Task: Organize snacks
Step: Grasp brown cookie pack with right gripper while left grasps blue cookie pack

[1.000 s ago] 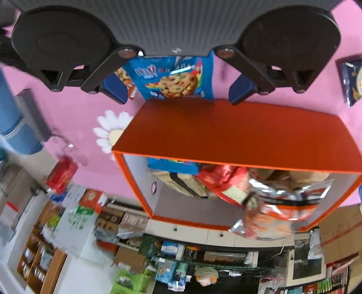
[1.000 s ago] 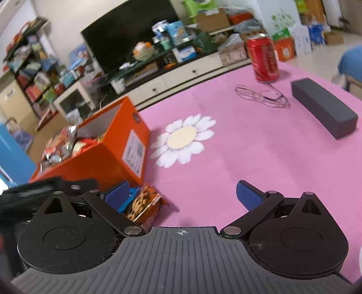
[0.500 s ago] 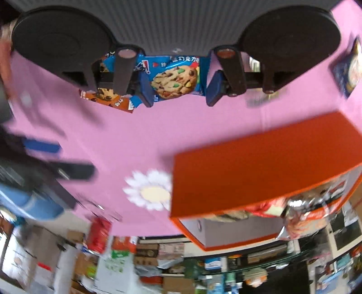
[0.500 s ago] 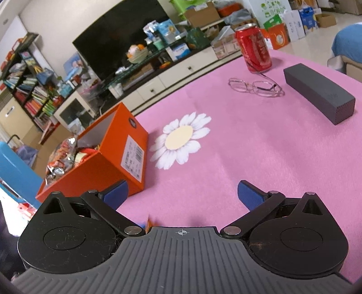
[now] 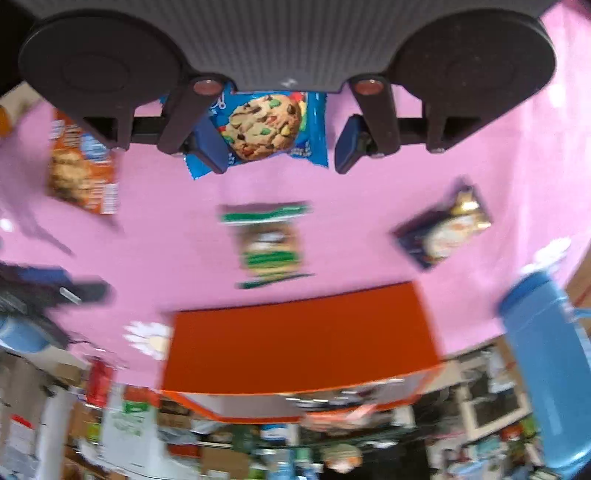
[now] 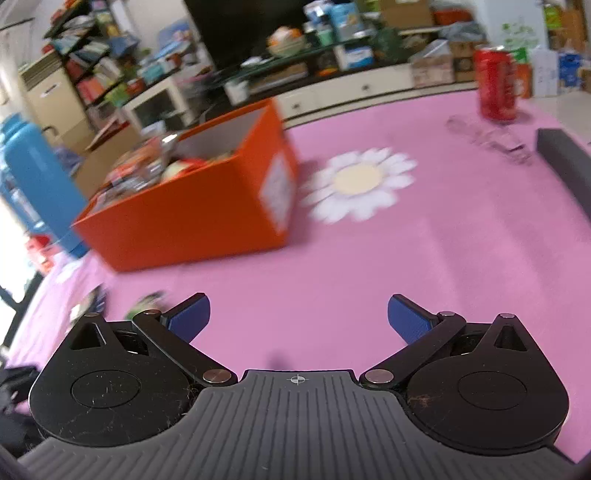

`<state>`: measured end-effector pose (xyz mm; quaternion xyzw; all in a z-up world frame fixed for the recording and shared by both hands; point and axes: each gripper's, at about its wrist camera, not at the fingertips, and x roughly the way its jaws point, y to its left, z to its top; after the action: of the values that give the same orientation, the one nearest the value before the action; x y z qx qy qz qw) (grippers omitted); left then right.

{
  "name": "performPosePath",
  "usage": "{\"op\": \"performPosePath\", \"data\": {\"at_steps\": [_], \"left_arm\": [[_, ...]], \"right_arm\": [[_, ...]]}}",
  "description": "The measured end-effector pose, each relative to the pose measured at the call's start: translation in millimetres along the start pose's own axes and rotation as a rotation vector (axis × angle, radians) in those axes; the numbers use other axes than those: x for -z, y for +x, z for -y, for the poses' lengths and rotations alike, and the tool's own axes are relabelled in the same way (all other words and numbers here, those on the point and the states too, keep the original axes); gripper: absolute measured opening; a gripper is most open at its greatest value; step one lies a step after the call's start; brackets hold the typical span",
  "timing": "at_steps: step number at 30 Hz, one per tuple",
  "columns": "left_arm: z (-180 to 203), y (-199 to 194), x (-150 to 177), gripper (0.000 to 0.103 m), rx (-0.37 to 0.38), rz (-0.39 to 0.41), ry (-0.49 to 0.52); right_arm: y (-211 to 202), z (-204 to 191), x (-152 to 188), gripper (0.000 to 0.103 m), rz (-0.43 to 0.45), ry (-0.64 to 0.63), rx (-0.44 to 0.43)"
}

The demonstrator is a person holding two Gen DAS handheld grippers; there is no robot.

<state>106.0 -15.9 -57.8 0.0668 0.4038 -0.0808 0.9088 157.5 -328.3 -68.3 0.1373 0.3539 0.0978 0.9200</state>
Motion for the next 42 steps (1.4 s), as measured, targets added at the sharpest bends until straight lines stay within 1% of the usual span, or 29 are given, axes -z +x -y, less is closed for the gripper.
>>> {"op": "performPosePath", "data": {"at_steps": [2, 3, 4, 6, 7, 9, 10, 12, 13, 15, 17, 19, 21, 23, 25, 28, 31, 33, 35, 38, 42], "left_arm": [[-11, -2, 4, 0.076, -0.05, 0.014, 0.002], [-18, -3, 4, 0.076, -0.055, 0.013, -0.011], [-28, -7, 6, 0.077, -0.045, 0.013, -0.039], [-46, -20, 11, 0.078, 0.016, 0.019, -0.119], [-55, -29, 16, 0.079, 0.06, 0.024, -0.166], [-65, -45, 28, 0.079, 0.15, 0.034, -0.235], [-63, -50, 33, 0.079, 0.188, 0.027, -0.243], [-58, -53, 41, 0.079, 0.262, 0.009, -0.23], [-53, -54, 43, 0.079, 0.284, 0.007, -0.205], [-43, -49, 43, 0.079, 0.291, -0.027, -0.139], [-35, -40, 43, 0.079, 0.275, -0.075, -0.114], [-32, -34, 44, 0.079, 0.279, -0.087, -0.112], [-31, -28, 39, 0.078, 0.303, -0.075, -0.135], [-33, -17, 31, 0.078, 0.325, -0.064, -0.16], [-37, -1, 19, 0.078, 0.294, -0.059, -0.18], [-48, 22, -5, 0.079, 0.269, -0.042, -0.198], [-57, 39, -26, 0.079, 0.238, -0.057, -0.231], [-60, 39, -26, 0.08, 0.219, -0.062, -0.279], [-58, 32, -18, 0.081, 0.195, -0.045, -0.3], [-45, 27, -10, 0.082, 0.124, -0.022, -0.255], [-31, 33, -11, 0.082, 0.071, -0.004, -0.178]], "right_arm": [[-16, -16, 20, 0.093, 0.0, -0.022, -0.015], [-26, -23, 31, 0.093, 0.01, -0.03, -0.009], [-38, -30, 41, 0.093, 0.026, -0.035, -0.001], [-66, -44, 65, 0.093, 0.047, -0.031, 0.013], [-79, -50, 77, 0.093, 0.04, -0.025, 0.018], [-94, -60, 96, 0.093, 0.0, -0.02, -0.001], [-95, -63, 102, 0.093, -0.027, -0.021, -0.015], [-89, -66, 104, 0.093, -0.07, -0.011, -0.029], [-83, -67, 102, 0.093, -0.079, -0.01, -0.024], [-68, -68, 97, 0.093, -0.102, -0.023, 0.0], [-52, -68, 93, 0.092, -0.135, -0.041, 0.025], [-42, -70, 92, 0.092, -0.147, -0.066, 0.026], [-36, -72, 89, 0.092, -0.139, -0.097, 0.035], [-30, -71, 85, 0.092, -0.139, -0.105, 0.015], [-25, -67, 80, 0.093, -0.132, -0.111, 0.013], [-24, -56, 74, 0.093, -0.121, -0.093, 0.015], [-26, -44, 71, 0.093, -0.098, -0.059, 0.012], [-27, -39, 71, 0.093, -0.087, -0.037, 0.006], [-29, -37, 71, 0.093, -0.079, -0.029, -0.001], [-28, -39, 72, 0.093, -0.066, -0.037, 0.01], [-25, -46, 73, 0.093, -0.063, -0.073, 0.01]]}}
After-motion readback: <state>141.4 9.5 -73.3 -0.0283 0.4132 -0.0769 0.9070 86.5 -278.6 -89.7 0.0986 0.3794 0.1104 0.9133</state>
